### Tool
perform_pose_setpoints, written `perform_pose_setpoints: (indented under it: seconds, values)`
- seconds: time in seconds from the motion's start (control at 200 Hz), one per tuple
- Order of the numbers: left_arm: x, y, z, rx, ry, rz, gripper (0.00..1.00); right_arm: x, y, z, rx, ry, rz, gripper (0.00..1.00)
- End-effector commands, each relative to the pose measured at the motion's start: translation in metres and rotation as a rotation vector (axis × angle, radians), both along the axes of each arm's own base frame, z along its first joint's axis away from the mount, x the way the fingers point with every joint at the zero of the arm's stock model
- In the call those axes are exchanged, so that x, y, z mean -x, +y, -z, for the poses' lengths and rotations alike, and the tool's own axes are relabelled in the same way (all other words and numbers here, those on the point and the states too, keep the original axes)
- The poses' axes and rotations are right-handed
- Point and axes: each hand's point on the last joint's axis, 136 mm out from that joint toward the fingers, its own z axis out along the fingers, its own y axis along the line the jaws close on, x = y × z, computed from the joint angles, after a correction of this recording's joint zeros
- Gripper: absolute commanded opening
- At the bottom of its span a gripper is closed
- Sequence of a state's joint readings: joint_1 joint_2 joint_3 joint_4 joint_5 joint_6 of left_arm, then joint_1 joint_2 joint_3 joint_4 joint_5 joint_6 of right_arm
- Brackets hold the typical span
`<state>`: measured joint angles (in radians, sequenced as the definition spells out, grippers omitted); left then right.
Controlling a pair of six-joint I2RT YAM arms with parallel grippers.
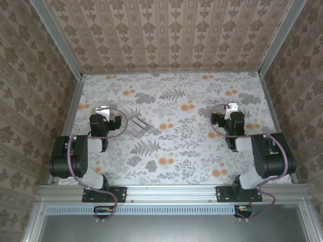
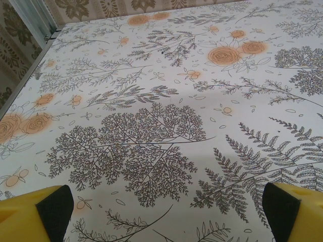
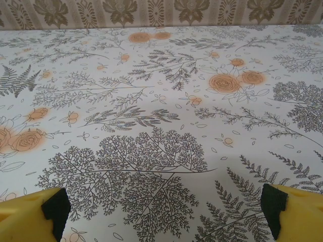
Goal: Put the credit cards into the card holder
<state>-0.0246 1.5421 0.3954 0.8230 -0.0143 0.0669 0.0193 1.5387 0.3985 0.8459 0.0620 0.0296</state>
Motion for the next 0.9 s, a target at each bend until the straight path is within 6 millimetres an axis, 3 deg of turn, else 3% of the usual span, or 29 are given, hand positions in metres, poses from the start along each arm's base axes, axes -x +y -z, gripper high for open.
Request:
perform_pose_setpoints:
  seconds: [0.0, 0.895]
  values:
    - [-0.0067, 0.0015, -0.013, 0.018, -0.042, -0.003, 1.0, -0.0042, 0.0023, -0.0092, -0.002, -0.025, -0.019, 1.0]
    - [-0.0065, 0.0025, -0.013, 0.021, -0.043, -0.006, 1.0, -0.0038, -0.0032, -0.0089, -0.007, -0.024, 0.014, 1.0]
